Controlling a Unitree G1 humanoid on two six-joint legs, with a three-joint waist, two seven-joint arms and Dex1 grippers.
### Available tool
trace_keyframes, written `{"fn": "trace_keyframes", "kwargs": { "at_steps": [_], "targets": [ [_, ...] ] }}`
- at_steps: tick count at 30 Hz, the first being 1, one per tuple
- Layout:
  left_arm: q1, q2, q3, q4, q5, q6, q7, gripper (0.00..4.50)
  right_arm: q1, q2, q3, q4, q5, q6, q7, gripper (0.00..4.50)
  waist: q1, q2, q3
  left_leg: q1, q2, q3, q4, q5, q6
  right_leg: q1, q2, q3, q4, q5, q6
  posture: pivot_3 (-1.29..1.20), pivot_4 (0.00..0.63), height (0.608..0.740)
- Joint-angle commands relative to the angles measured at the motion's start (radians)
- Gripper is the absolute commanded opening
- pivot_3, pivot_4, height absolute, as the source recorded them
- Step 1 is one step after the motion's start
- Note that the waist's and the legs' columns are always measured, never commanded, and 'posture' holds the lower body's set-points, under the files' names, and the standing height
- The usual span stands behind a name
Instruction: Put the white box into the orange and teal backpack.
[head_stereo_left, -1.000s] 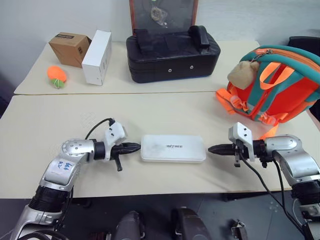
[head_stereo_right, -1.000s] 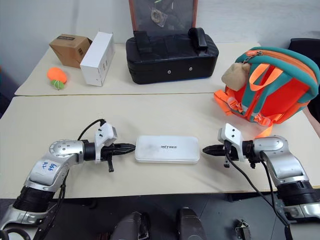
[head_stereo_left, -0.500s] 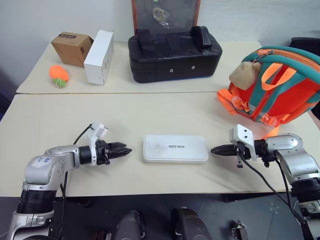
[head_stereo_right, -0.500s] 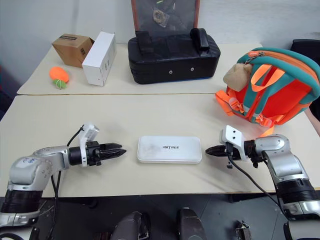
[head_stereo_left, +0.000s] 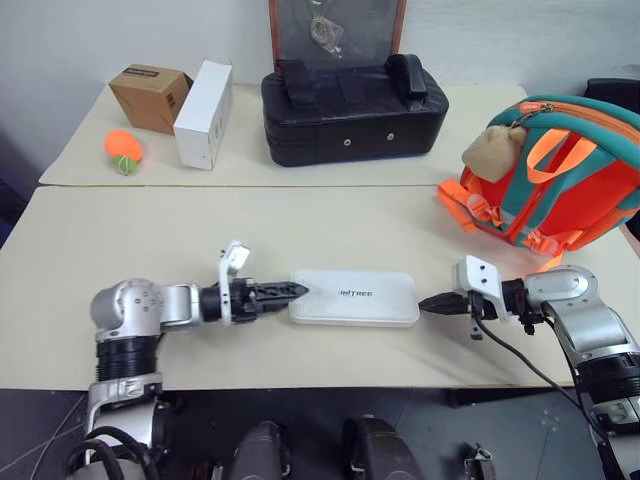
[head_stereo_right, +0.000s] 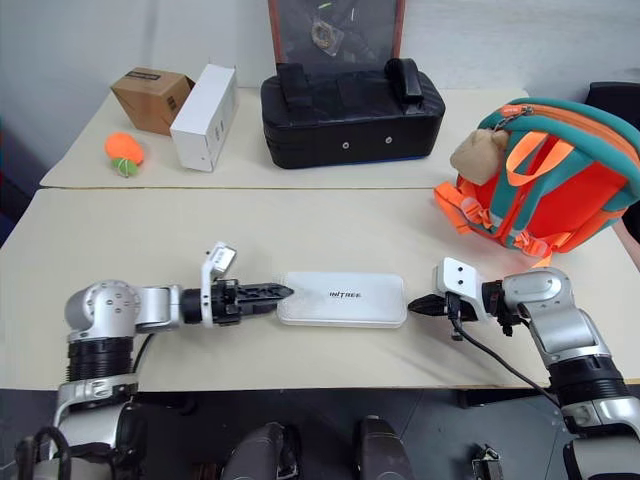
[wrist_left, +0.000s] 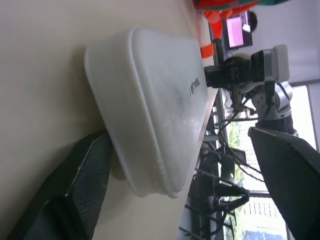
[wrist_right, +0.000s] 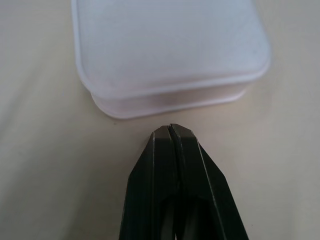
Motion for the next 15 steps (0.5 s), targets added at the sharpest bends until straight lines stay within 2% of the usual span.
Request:
{"fn": "trace_keyframes", "kwargs": {
  "at_steps": [1,6,9,15],
  "targets": [
    [-0.053,-0.051,-0.085,0.088,0.04,-0.026,0.005,4.47,0.01,0.01,0.015,-0.008,-0.02,-0.036,-0.011,0.0,0.001,0.0,0.0,0.0,0.0,0.0,0.001,0.0,0.0,0.001,0.0,0.0,0.0,0.0,0.0,0.0,0.15,0.74],
    [-0.152,-0.063,-0.136,0.186,0.051,-0.067,-0.05,4.47,0.051,0.005,0.016,-0.027,-0.031,-0.062,-0.024,0.0,0.001,-0.001,-0.001,0.0,0.0,-0.002,0.002,0.0,0.0,0.002,0.0,-0.002,0.0,0.0,0.001,0.0,0.15,0.74],
    [-0.174,-0.057,-0.168,0.199,0.051,-0.082,-0.084,3.92,0.061,0.006,0.014,-0.036,-0.028,-0.061,-0.036,0.0,-0.001,-0.001,-0.001,0.0,0.0,-0.002,0.002,0.0,0.0,0.002,0.0,-0.002,0.0,0.0,0.001,0.0,0.15,0.74],
    [-0.18,-0.051,-0.172,0.222,0.058,-0.119,-0.112,2.08,0.08,0.009,-0.002,-0.057,-0.015,-0.047,-0.068,0.0,-0.001,-0.001,-0.001,-0.001,0.0,-0.002,0.002,0.0,-0.001,0.001,0.001,-0.002,0.0,0.0,0.001,0.0,0.15,0.74]
  ]
}}
